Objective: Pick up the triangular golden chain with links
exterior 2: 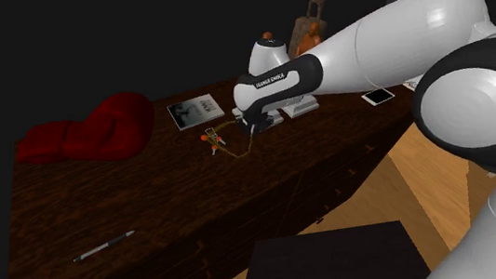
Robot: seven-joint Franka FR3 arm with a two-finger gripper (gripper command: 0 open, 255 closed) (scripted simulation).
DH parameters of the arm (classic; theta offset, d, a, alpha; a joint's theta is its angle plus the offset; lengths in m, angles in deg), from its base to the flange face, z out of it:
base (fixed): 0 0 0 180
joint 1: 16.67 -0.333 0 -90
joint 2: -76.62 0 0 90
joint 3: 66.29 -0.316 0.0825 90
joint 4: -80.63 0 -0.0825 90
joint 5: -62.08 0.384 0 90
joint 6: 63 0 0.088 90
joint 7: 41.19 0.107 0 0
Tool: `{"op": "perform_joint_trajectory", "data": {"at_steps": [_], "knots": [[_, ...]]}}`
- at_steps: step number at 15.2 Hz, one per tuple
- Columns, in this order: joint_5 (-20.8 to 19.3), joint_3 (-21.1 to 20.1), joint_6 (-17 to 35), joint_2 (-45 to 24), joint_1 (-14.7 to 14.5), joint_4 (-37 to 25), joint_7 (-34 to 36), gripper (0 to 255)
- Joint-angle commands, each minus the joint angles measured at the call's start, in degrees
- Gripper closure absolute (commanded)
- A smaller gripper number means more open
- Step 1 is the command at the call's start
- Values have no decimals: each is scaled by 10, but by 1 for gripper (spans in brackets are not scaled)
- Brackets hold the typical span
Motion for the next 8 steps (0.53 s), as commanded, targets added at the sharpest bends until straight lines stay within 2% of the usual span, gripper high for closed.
{"op": "perform_joint_trajectory", "data": {"at_steps": [1, 8], "knots": [[2, -1, -13, 10, 0, -3, 0, 255], [7, -3, -59, 41, 2, -17, -2, 255]]}}
